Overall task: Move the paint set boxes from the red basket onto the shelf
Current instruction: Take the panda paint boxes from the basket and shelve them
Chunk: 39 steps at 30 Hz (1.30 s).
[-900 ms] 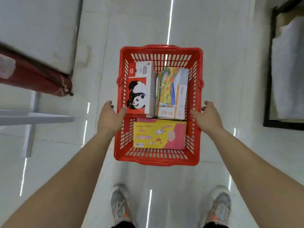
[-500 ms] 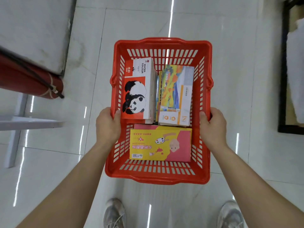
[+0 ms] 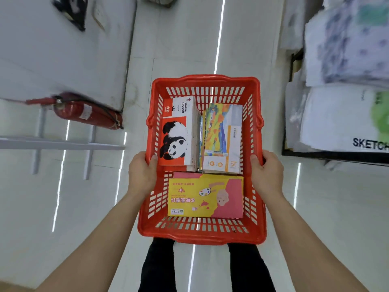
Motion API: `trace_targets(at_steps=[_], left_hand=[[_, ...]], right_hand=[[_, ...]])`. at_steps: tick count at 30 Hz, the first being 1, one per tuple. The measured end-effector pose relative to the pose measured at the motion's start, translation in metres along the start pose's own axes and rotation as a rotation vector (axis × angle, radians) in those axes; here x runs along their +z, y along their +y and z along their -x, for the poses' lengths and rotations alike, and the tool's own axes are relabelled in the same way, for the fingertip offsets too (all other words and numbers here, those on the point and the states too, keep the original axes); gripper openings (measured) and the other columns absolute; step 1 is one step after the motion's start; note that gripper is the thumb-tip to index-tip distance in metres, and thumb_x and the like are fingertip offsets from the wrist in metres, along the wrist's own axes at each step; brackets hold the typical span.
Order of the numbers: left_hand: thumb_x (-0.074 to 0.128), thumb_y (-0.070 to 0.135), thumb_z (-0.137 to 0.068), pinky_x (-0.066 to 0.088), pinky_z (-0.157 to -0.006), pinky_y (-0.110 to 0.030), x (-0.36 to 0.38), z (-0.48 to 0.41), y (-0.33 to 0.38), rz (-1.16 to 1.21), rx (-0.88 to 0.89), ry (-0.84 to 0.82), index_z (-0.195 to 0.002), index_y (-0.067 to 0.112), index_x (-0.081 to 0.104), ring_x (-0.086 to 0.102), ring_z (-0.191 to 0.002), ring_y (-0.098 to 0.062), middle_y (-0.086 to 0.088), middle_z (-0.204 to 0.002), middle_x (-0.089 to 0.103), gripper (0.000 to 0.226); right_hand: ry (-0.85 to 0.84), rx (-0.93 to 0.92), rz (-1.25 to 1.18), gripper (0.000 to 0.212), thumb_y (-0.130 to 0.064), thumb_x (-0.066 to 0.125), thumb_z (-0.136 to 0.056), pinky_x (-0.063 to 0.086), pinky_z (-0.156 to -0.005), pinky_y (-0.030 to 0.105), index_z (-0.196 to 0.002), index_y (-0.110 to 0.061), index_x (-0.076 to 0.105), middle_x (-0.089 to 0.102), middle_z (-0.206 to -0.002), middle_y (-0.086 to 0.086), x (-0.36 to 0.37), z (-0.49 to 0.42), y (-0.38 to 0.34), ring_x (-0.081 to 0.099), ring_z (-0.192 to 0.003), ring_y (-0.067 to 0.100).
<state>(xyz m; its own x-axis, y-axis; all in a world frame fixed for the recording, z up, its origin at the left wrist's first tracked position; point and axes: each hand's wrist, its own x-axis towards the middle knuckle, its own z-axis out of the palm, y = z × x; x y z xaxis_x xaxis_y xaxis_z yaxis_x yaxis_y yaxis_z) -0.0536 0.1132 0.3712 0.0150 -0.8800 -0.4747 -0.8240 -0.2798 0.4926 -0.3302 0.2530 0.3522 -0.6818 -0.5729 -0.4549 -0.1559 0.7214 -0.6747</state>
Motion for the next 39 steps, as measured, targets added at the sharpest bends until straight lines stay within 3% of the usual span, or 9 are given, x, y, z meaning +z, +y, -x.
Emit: trace_targets(at_steps=[4,9,12,14,22,30,34,37,39], left_hand=[[0.059,0.030,-0.099,0.041,-0.068,-0.029,-0.067,0.079,0.081,0.043,-0.039,0.143,-0.105,0.006,0.065,0.060,-0.080,-0.019,-0.003,-0.094,0.067,0.026],[0.061,0.035,-0.097,0.052,-0.067,-0.034,-0.123,0.123,0.169,0.203,-0.063,0.183,-0.102,0.015,0.062,0.070,-0.080,-0.025,-0.005,-0.093,0.072,0.021],[0.062,0.036,-0.097,0.061,-0.074,-0.046,-0.146,0.108,0.219,0.281,-0.021,0.179,-0.090,0.026,0.055,0.073,-0.078,-0.026,-0.005,-0.092,0.073,0.014],[0.063,0.035,-0.097,0.061,-0.075,-0.048,-0.159,0.081,0.248,0.297,-0.001,0.187,-0.086,0.029,0.052,0.074,-0.077,-0.026,-0.005,-0.091,0.073,0.016],[0.060,0.036,-0.098,0.060,-0.074,-0.042,-0.215,-0.085,0.379,0.316,0.047,0.121,-0.102,0.017,0.057,0.073,-0.079,-0.024,-0.006,-0.095,0.073,0.019],[0.060,0.037,-0.098,0.052,-0.055,-0.030,-0.240,-0.239,0.531,0.242,0.073,0.130,-0.104,0.015,0.058,0.072,-0.070,-0.020,-0.005,-0.089,0.073,0.023],[0.060,0.036,-0.098,0.061,-0.066,-0.043,-0.227,-0.311,0.610,0.294,0.057,0.139,-0.104,0.013,0.058,0.074,-0.071,-0.025,-0.009,-0.089,0.074,0.024],[0.061,0.040,-0.098,0.063,-0.067,-0.046,-0.221,-0.357,0.671,0.340,0.005,0.153,-0.104,0.015,0.056,0.076,-0.066,-0.025,-0.009,-0.086,0.075,0.026],[0.061,0.041,-0.097,0.063,-0.066,-0.045,-0.220,-0.391,0.718,0.359,0.000,0.157,-0.099,0.019,0.054,0.076,-0.064,-0.023,-0.008,-0.085,0.076,0.023]], right_hand=[[-0.029,-0.058,-0.016,0.018,-0.020,0.056,-0.102,0.057,-0.081,0.039,-0.111,-0.014,0.071,0.069,-0.101,0.008,-0.105,0.035,-0.074,0.068,-0.091,0.024],[-0.020,-0.147,0.006,0.021,-0.015,0.056,-0.101,0.043,-0.072,0.026,-0.114,-0.009,0.072,0.066,-0.101,0.008,-0.197,0.039,-0.156,0.062,-0.088,0.021],[-0.011,-0.180,-0.027,0.019,-0.012,0.055,-0.100,0.041,-0.060,0.019,-0.108,-0.013,0.073,0.068,-0.090,0.002,-0.223,0.015,-0.201,0.064,-0.078,0.017],[0.001,-0.198,-0.032,0.017,-0.012,0.055,-0.100,0.042,-0.055,0.021,-0.098,-0.018,0.071,0.070,-0.082,-0.004,-0.227,-0.012,-0.233,0.066,-0.071,0.012],[0.078,-0.192,-0.014,0.018,-0.012,0.053,-0.100,0.052,-0.058,0.031,-0.095,-0.013,0.070,0.073,-0.081,0.005,-0.218,-0.147,-0.381,0.069,-0.070,0.022],[0.098,-0.221,-0.070,0.018,-0.009,0.055,-0.100,0.037,-0.045,0.010,-0.092,-0.021,0.066,0.067,-0.076,-0.008,-0.229,-0.322,-0.498,0.061,-0.065,0.005],[0.072,-0.260,-0.057,0.019,-0.008,0.055,-0.098,0.037,-0.050,0.011,-0.088,-0.022,0.063,0.059,-0.074,-0.019,-0.242,-0.431,-0.548,0.057,-0.067,-0.003],[0.043,-0.297,-0.029,0.019,-0.005,0.055,-0.097,0.039,-0.050,0.010,-0.085,-0.016,0.065,0.063,-0.074,-0.006,-0.262,-0.510,-0.593,0.060,-0.066,0.008],[0.035,-0.300,-0.010,0.017,-0.007,0.054,-0.097,0.051,-0.061,0.027,-0.091,-0.009,0.071,0.068,-0.081,0.003,-0.279,-0.560,-0.627,0.065,-0.074,0.022]])
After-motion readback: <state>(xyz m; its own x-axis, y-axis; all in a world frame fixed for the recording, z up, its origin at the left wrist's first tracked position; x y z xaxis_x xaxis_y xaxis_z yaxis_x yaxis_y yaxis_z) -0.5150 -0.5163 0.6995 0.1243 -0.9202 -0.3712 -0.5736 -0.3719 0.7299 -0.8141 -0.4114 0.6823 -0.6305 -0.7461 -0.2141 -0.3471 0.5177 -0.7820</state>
